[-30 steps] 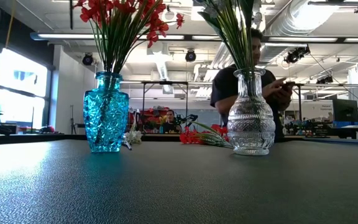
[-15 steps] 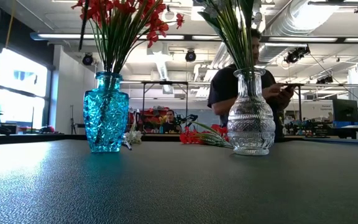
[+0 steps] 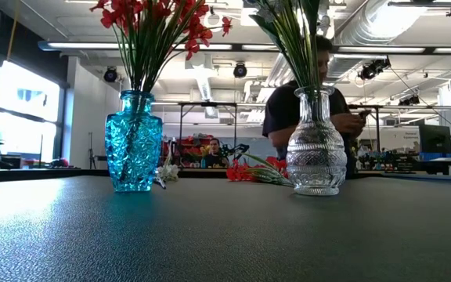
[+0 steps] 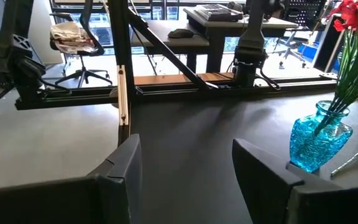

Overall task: Sort flowers into vase by color
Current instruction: Put the red flowers into the blue vase

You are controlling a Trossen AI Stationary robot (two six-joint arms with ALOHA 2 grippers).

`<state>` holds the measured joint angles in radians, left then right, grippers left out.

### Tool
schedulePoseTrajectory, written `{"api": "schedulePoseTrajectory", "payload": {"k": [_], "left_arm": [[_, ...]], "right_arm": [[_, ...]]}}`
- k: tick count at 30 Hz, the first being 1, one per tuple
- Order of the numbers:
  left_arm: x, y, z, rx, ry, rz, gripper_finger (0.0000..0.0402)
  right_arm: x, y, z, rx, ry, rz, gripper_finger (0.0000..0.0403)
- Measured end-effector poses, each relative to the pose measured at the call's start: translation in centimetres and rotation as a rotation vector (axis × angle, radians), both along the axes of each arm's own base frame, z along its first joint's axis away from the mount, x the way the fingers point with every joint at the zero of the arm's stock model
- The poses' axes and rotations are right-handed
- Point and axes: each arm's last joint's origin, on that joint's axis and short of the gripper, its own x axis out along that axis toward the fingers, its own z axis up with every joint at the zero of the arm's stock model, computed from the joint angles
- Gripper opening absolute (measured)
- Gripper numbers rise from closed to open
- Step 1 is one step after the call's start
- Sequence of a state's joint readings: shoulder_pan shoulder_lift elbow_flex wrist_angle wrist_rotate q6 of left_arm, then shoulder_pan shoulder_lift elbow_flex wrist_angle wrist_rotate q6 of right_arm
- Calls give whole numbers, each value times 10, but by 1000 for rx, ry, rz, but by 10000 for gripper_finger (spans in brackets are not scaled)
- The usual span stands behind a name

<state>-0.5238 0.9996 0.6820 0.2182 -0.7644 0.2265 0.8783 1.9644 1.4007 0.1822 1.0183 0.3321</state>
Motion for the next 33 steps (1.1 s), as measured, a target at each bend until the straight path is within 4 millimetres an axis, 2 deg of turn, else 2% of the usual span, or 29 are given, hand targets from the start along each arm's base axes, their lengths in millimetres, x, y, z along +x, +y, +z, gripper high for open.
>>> {"api": "schedulePoseTrajectory", "payload": {"k": [6,12,26,33], "left_arm": [[-16,19,-41,-27,-36,45,0],[-19,25,-62,-47,3,76,0],[-26,10,-62,-122,-11,-7,4],[-27,11,-67,-186,14,34,5]], "right_arm": [[3,-2,0,-2,1,-8,183],[8,-7,1,9,-3,-15,183],[9,-7,2,32,-15,-6,183],[9,-7,2,31,-15,-4,183]]}}
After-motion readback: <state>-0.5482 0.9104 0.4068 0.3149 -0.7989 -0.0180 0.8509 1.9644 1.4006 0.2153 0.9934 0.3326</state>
